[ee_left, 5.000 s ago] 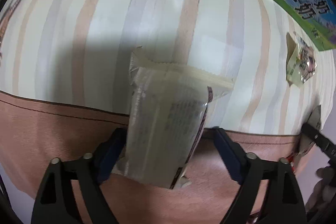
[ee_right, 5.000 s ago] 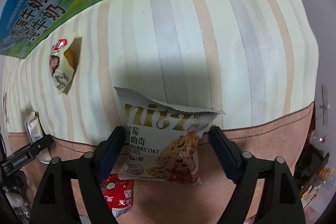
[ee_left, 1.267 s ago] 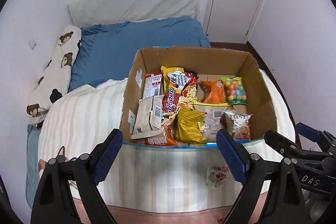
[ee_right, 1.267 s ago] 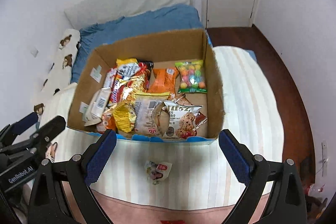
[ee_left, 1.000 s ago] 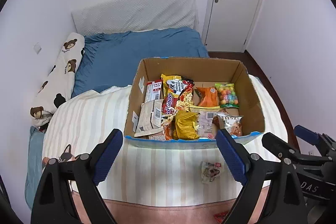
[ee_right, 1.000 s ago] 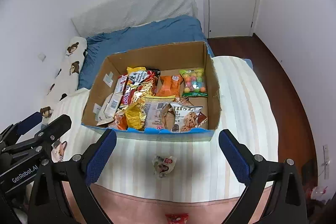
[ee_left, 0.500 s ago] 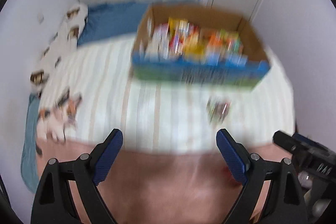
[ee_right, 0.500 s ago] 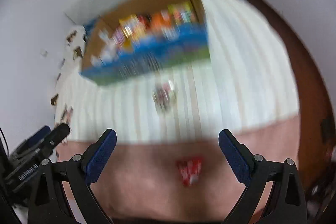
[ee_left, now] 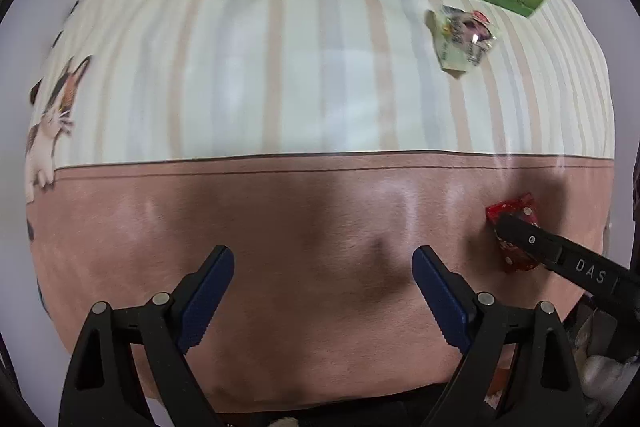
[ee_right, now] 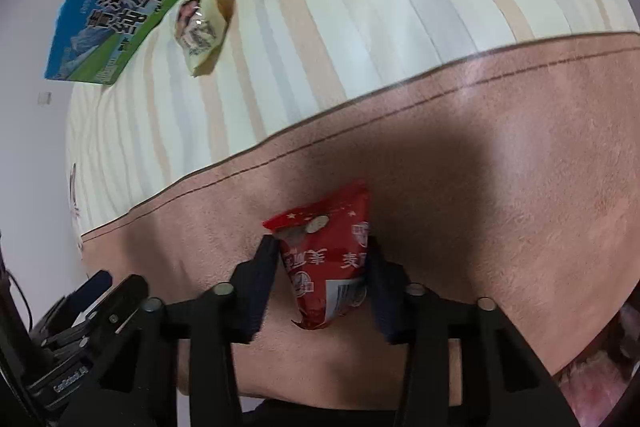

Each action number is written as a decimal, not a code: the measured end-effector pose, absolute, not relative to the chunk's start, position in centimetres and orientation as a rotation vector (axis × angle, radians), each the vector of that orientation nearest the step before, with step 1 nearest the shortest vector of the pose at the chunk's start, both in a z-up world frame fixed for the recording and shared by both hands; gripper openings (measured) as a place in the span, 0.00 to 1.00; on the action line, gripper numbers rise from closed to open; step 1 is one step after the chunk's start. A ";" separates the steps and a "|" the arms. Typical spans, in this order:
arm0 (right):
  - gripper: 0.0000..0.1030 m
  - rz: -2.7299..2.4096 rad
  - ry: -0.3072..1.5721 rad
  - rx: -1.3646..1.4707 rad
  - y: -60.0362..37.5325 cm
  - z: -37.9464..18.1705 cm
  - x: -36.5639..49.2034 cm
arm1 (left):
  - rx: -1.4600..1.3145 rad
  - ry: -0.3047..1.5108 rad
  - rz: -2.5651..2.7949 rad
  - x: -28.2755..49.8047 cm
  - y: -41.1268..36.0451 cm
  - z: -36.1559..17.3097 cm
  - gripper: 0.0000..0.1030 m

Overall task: Organize snacks
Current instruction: 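Grasp the small clear candy packet with left tool while right tool grasps red packet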

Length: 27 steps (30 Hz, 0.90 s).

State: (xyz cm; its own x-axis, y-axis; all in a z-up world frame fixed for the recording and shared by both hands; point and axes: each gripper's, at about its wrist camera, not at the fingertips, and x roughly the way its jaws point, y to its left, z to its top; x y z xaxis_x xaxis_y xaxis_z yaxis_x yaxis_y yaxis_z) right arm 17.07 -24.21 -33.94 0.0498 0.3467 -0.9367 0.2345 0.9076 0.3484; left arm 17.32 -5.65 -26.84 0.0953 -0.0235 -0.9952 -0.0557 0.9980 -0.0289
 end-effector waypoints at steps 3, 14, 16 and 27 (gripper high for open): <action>0.39 0.084 1.503 0.456 -24.7 -32.8 17.4 | -0.092 1.466 -0.003 19.0 -6.4 -26.4 0.88; 0.39 0.000 1.421 0.499 -30.6 -30.9 23.5 | -0.125 1.460 -0.144 32.4 -13.2 -27.0 0.88; 0.39 0.007 1.439 0.506 -30.9 -31.3 24.1 | -0.139 1.492 -0.160 33.6 -13.8 -28.4 0.88; 0.39 0.091 1.473 0.469 -28.9 -31.5 24.0 | -0.123 1.500 -0.093 28.9 -12.8 -30.2 0.52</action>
State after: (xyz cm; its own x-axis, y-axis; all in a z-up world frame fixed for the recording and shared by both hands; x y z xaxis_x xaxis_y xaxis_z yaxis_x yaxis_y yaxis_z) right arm 24.04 -28.89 -31.54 0.1115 0.3402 -0.9337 0.2228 0.9071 0.3571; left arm 28.87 -12.79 -30.20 0.0694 -0.1380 -0.9880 -0.0143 0.9901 -0.1393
